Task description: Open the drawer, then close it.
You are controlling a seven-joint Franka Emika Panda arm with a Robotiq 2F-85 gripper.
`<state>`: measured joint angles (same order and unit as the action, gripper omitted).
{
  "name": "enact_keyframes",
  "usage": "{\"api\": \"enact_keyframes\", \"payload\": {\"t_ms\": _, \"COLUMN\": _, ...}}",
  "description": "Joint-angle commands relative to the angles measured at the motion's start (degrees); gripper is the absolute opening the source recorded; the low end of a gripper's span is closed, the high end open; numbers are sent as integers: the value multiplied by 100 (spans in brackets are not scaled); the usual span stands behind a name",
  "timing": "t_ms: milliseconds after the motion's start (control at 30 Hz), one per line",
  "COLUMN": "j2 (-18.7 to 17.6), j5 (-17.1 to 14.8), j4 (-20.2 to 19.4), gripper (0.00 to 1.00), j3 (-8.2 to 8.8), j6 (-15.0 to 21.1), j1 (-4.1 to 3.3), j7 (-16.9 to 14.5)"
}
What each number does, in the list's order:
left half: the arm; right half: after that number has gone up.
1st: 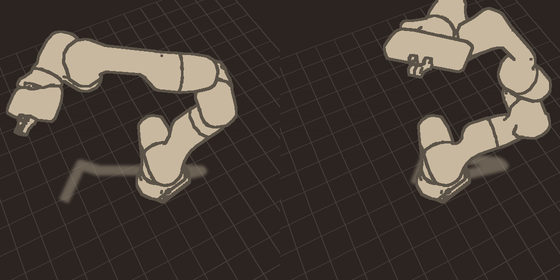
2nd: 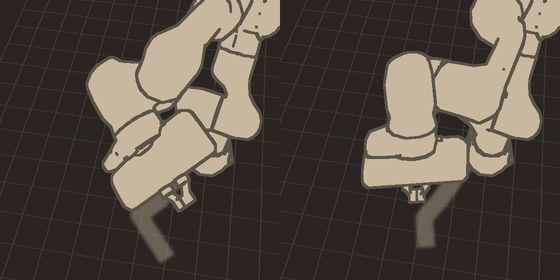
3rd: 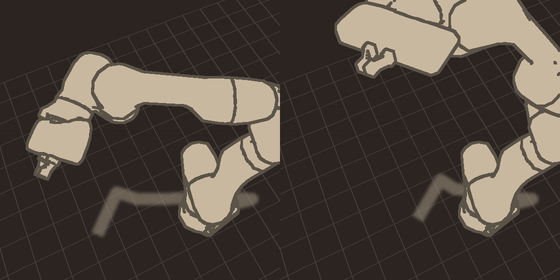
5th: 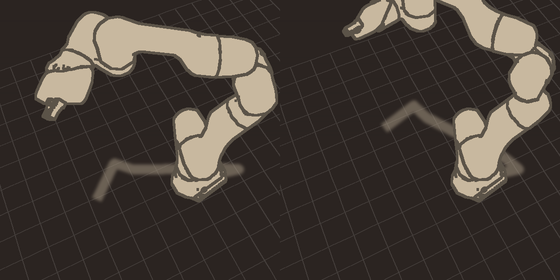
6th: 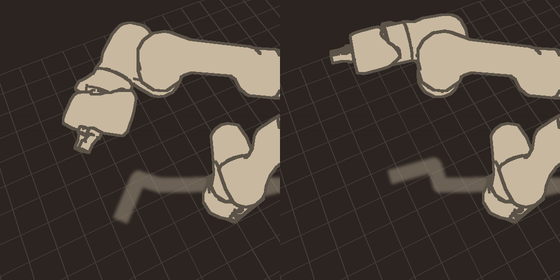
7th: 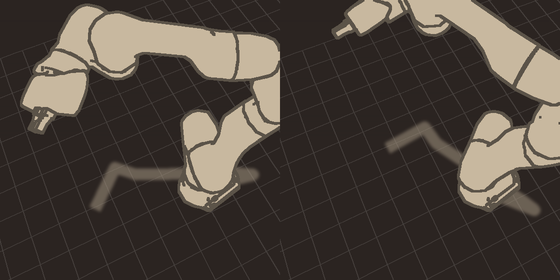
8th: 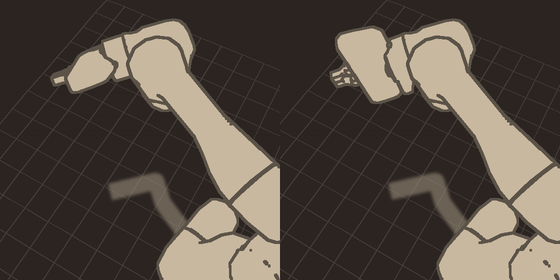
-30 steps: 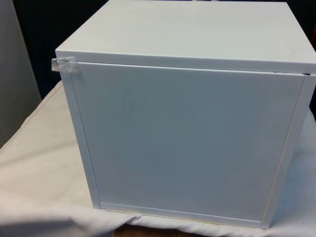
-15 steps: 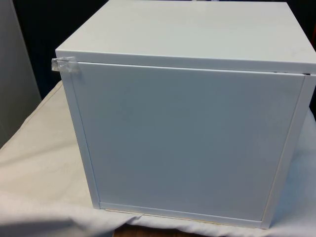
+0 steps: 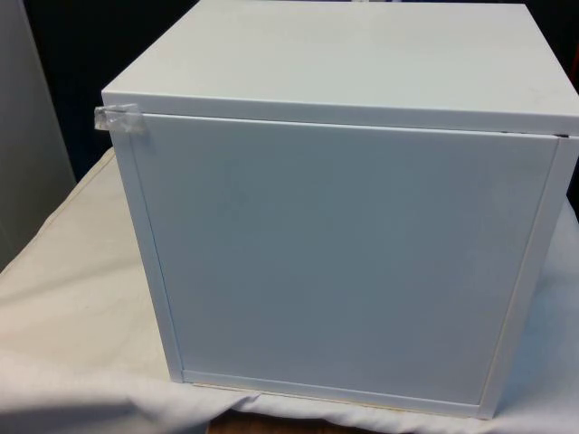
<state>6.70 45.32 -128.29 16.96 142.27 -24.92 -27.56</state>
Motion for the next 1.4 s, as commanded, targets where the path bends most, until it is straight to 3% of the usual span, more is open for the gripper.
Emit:
{"api": "enact_keyframes", "payload": {"t_ms": 0, "j2": 109, "j5": 138, "j4": -92, "gripper": 0, "j3": -29, "j6": -11, "j1": 6, "j7": 115}}
{"api": "enact_keyframes", "payload": {"t_ms": 200, "j2": 378, "j5": 166, "j4": -355, "gripper": 0, "j3": -86, "j6": -17, "j1": 11, "j7": 189}}
{"api": "enact_keyframes", "payload": {"t_ms": 233, "j2": 332, "j5": 29, "j4": -332, "gripper": 0, "j3": -63, "j6": -11, "j1": -11, "j7": 80}}
{"api": "enact_keyframes", "payload": {"t_ms": 333, "j2": 550, "j5": 172, "j4": -527, "gripper": 0, "j3": -126, "j6": -23, "j1": 11, "j7": 223}}
{"api": "enact_keyframes", "payload": {"t_ms": 800, "j2": 596, "j5": 52, "j4": -584, "gripper": 0, "j3": -138, "j6": -17, "j1": -6, "j7": 160}}
{"api": "enact_keyframes", "payload": {"t_ms": 867, "j2": 596, "j5": 34, "j4": -590, "gripper": 10, "j3": -138, "j6": -17, "j1": -11, "j7": 149}}
{"api": "enact_keyframes", "payload": {"t_ms": 900, "j2": 596, "j5": 46, "j4": -584, "gripper": 10, "j3": -138, "j6": -17, "j1": -11, "j7": 155}}
{"api": "enact_keyframes", "payload": {"t_ms": 967, "j2": 602, "j5": 40, "j4": -584, "gripper": 26, "j3": -138, "j6": -17, "j1": -11, "j7": 149}}
{"api": "enact_keyframes", "payload": {"t_ms": 1167, "j2": 596, "j5": 34, "j4": -590, "gripper": 60, "j3": -138, "j6": -17, "j1": -11, "j7": 149}}
{"api": "enact_keyframes", "payload": {"t_ms": 1200, "j2": 602, "j5": 34, "j4": -590, "gripper": 60, "j3": -138, "j6": -17, "j1": -11, "j7": 149}}
{"api": "enact_keyframes", "payload": {"t_ms": 1233, "j2": 602, "j5": 34, "j4": -590, "gripper": 70, "j3": -138, "j6": -17, "j1": -11, "j7": 149}}
{"api": "enact_keyframes", "payload": {"t_ms": 1367, "j2": 596, "j5": 34, "j4": -590, "gripper": 90, "j3": -138, "j6": -17, "j1": -11, "j7": 149}}
